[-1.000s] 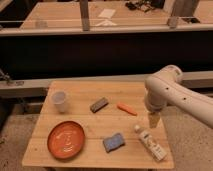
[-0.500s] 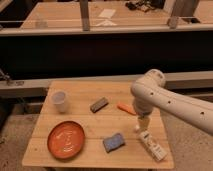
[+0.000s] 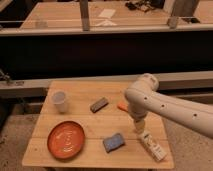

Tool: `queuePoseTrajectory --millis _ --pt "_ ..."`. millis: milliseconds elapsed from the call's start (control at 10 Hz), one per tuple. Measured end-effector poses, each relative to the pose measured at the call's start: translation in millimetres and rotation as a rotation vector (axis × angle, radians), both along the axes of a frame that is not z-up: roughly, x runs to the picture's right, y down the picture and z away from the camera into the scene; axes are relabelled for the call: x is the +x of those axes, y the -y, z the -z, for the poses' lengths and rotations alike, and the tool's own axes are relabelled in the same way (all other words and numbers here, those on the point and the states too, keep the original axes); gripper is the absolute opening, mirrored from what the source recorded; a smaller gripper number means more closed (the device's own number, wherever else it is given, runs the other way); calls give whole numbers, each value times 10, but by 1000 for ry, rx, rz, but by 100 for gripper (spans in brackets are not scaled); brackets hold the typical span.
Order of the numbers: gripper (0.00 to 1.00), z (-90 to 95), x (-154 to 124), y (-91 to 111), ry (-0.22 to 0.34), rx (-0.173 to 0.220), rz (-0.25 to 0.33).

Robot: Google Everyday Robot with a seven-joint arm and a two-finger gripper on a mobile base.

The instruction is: Place the white sponge in the ceramic cup

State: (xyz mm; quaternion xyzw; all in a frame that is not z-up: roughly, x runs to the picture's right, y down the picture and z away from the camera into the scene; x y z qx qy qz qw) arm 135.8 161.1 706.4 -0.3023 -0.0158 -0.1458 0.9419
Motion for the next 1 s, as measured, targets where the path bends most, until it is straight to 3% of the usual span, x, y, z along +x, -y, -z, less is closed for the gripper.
queuePoseTrajectory --millis 1000 --pt "80 -129 -385 -328 126 -21 141"
